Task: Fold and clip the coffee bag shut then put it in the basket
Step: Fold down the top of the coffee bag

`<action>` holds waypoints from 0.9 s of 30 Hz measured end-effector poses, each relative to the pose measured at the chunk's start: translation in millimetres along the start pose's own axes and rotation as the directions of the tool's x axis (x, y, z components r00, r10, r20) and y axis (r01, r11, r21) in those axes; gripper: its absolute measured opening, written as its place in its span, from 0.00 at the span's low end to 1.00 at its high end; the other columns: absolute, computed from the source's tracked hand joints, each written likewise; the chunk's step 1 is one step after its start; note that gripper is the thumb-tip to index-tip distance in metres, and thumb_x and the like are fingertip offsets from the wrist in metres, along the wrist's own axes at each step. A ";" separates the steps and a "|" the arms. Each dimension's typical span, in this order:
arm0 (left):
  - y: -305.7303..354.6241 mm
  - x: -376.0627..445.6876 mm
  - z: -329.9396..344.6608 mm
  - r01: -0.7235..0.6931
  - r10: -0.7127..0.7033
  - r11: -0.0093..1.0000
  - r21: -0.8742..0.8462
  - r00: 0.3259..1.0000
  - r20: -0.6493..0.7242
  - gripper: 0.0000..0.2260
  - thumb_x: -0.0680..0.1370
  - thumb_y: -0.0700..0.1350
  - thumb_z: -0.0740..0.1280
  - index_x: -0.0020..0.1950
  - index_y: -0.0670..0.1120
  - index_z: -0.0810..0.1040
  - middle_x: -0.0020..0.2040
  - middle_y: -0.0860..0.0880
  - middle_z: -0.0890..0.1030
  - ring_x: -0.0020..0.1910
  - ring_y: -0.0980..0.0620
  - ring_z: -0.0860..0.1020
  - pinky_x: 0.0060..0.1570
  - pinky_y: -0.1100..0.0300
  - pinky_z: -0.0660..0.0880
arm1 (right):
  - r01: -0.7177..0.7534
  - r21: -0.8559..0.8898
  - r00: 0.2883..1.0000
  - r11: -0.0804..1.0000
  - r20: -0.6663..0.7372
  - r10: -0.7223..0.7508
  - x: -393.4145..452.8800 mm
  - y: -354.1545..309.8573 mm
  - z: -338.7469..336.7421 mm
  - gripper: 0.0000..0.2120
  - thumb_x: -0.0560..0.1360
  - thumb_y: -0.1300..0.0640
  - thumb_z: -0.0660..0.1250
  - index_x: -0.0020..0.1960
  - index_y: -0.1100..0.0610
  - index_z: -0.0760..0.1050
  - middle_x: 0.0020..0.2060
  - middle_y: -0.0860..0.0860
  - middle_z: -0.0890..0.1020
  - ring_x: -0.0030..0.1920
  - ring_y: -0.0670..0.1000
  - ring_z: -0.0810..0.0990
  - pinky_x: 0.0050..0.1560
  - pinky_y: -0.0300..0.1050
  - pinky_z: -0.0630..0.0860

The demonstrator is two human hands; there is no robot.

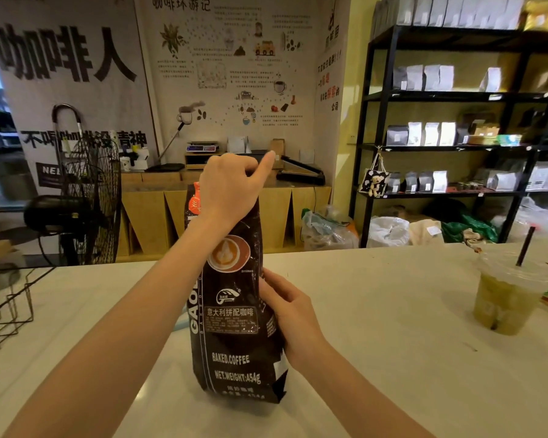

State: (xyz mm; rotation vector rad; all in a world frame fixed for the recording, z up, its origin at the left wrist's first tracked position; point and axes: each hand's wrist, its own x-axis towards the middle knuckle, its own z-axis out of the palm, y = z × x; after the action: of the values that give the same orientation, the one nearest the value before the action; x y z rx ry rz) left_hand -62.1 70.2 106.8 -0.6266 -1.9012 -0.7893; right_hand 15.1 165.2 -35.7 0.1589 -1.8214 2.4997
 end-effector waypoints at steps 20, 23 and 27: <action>20.7 -9.9 13.0 -0.123 0.115 0.978 0.168 0.992 0.055 0.22 0.77 0.50 0.59 0.23 0.47 0.69 0.19 0.55 0.61 0.19 0.60 0.59 0.23 0.65 0.57 | 0.282 -0.311 0.959 0.908 0.082 -0.270 -1.8 5.3 -14.8 0.14 0.76 0.51 0.58 0.50 0.59 0.78 0.42 0.52 0.84 0.41 0.43 0.81 0.39 0.36 0.76; 28.5 -9.1 14.2 -0.135 0.122 0.973 0.187 0.989 0.077 0.21 0.77 0.51 0.59 0.23 0.49 0.66 0.19 0.57 0.58 0.19 0.60 0.58 0.22 0.65 0.56 | 0.187 -0.176 0.981 0.966 0.092 -0.173 4.2 -5.2 -15.2 0.11 0.76 0.55 0.61 0.54 0.51 0.79 0.47 0.48 0.85 0.50 0.47 0.82 0.49 0.42 0.79; 25.4 -8.8 16.5 -0.151 0.140 0.958 0.245 0.988 0.061 0.22 0.77 0.49 0.59 0.22 0.46 0.68 0.19 0.52 0.62 0.18 0.54 0.62 0.22 0.67 0.53 | 0.163 -0.147 0.986 0.976 0.049 -0.158 3.9 -5.1 -11.2 0.10 0.76 0.54 0.61 0.47 0.50 0.82 0.45 0.52 0.86 0.50 0.53 0.83 0.53 0.51 0.79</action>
State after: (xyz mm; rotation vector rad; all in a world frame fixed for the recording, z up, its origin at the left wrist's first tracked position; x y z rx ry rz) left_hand -49.9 98.4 99.8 -0.6223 -1.9295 -0.4368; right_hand 11.1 177.4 -33.8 0.3338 -1.9175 2.2573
